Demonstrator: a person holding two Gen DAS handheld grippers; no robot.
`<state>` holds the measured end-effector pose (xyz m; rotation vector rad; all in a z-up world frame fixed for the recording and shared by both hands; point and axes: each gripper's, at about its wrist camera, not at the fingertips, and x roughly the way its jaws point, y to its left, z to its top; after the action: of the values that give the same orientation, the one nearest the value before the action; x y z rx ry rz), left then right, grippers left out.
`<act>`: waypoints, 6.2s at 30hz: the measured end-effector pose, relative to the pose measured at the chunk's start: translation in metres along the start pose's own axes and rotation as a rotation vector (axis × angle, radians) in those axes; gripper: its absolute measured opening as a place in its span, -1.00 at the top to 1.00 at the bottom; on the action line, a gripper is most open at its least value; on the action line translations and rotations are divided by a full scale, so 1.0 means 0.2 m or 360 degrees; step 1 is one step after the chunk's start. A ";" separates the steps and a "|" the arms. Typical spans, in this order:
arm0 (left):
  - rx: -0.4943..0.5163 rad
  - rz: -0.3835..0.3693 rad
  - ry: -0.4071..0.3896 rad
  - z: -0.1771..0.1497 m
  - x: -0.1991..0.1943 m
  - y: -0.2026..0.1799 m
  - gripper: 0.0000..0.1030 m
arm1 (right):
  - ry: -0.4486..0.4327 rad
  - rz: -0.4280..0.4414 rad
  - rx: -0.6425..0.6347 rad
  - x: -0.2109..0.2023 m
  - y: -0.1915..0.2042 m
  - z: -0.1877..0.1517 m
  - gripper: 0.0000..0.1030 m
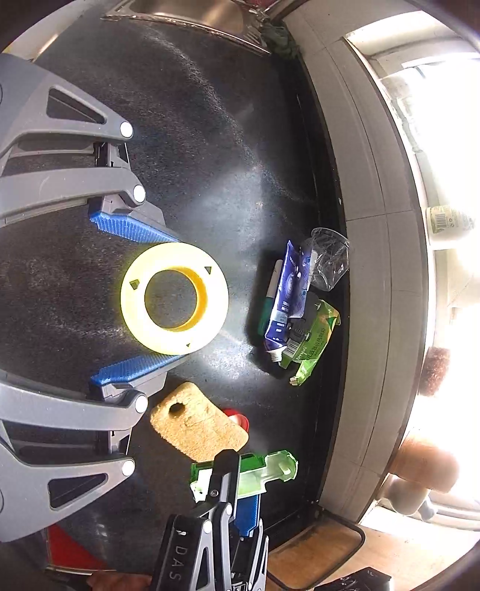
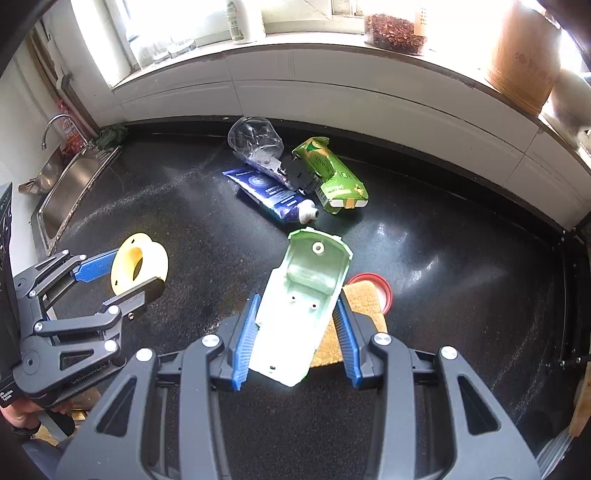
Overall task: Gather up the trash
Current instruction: 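Grasp the yellow tape ring with the left tool while the right tool grasps the green plastic tray, then carry both items to the black bin and open both tools to drop them, then return both tools to the countertop trash, then grasp the yellow sponge with the left tool while the right tool grasps the red lid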
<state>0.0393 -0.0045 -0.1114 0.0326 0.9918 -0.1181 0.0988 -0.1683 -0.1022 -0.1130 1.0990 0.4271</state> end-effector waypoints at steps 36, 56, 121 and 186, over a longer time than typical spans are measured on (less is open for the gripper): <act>-0.1315 0.0921 -0.0001 -1.54 -0.93 1.35 -0.06 | 0.0301 0.0960 -0.1446 0.09 2.38 -0.32 0.22; -0.1622 0.0783 0.0058 -2.20 -0.56 1.73 -0.06 | 0.0635 0.0837 -0.1691 0.71 3.09 -0.79 0.21; 0.0482 -0.0251 -0.0134 -0.04 -0.21 -0.34 -0.87 | -0.0317 -0.0127 0.0294 -0.57 -0.22 -0.19 -0.84; 0.0249 -0.0050 -0.0070 -0.01 0.16 -0.20 -0.15 | -0.0188 0.0029 -0.0268 0.01 -0.13 -0.12 0.04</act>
<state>0.0498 -0.0458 -0.1381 0.1567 0.9379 -0.2241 0.0896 -0.1989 -0.1176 -0.2235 0.9474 0.5359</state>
